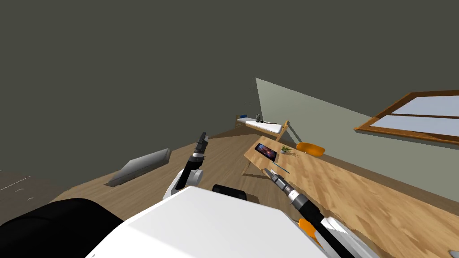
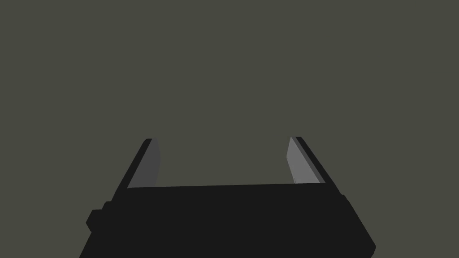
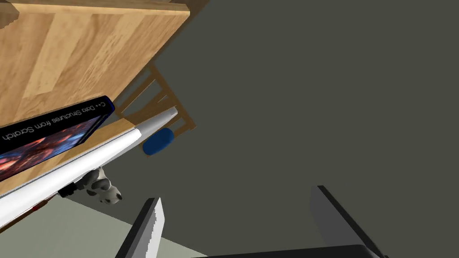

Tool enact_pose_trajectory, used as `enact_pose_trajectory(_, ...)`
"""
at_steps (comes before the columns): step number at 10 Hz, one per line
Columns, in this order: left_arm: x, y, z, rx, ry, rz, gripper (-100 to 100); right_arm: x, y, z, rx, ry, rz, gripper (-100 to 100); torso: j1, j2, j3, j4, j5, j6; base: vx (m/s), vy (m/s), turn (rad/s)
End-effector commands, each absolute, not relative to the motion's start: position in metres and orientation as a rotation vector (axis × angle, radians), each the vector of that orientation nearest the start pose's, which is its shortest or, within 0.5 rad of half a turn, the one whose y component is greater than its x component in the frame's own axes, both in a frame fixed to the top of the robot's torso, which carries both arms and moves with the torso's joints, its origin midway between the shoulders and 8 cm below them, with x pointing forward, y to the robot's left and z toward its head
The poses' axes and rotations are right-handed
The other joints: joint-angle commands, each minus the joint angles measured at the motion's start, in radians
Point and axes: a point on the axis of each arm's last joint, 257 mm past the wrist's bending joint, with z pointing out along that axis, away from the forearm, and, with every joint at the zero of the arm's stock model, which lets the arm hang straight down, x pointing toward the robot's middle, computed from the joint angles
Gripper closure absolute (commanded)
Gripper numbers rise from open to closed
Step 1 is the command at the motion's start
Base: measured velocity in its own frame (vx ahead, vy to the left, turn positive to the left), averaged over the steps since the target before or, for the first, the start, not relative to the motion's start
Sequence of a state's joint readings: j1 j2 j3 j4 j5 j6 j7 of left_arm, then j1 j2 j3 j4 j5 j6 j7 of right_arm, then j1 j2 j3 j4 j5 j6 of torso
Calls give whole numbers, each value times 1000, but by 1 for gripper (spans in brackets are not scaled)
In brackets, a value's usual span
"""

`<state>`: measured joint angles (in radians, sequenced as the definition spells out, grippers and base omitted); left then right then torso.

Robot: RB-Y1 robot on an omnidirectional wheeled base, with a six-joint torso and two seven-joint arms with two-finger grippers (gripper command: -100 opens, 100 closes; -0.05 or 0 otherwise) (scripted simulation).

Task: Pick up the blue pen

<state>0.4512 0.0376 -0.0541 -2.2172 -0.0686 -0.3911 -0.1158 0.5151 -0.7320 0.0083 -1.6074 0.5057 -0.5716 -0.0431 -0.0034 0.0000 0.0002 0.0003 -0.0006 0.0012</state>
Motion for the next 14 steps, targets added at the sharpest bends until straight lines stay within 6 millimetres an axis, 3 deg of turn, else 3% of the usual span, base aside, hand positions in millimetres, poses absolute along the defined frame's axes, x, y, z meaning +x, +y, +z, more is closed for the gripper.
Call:
enact_pose_trajectory(1,380,250,-11,-639,806,-1190,0,333,-372,-322,84,1926,613,-100,0,0,0,0,0,0,1,-4,294)
enact_pose_trajectory(2,380,250,-11,-639,805,-1190,0,330,-378,-328,97,1939,603,-100,0,0,0,0,0,-1,3,-11,188)
enact_pose_trajectory(3,380,250,-11,-639,806,-1190,0,316,-394,-347,64,2007,553,-100,0,-1,0,0,0,0,7,-10,347)
enact_pose_trajectory(4,380,250,-11,-639,805,-1190,0,314,-397,-350,71,2014,547,-100,0,-1,-1,0,0,-1,10,-18,172)
enact_pose_trajectory(6,380,250,-11,-639,806,-1190,0,278,-433,-385,17,2154,448,-100,-1,-2,-1,0,0,-1,23,-25,394)
enact_pose_trajectory(9,380,250,-11,-639,806,-1190,0,253,-457,-405,7,2235,389,-100,-2,-2,-1,0,0,-1,24,-38,237)
enact_pose_trajectory(11,380,250,-11,-639,806,-1190,0,211,-487,-429,-44,2359,315,-100,-2,-3,-1,0,-1,-1,35,-48,361)
enact_pose_trajectory(13,380,250,-11,-639,806,-1189,0,203,-496,-434,-25,2377,296,-100,-4,-4,-2,-1,-1,0,30,-53,103)
enact_pose_trajectory(14,380,250,-11,-639,806,-1189,0,179,-511,-444,-43,2439,260,-100,-2,-3,-2,-1,-1,1,26,-37,310)
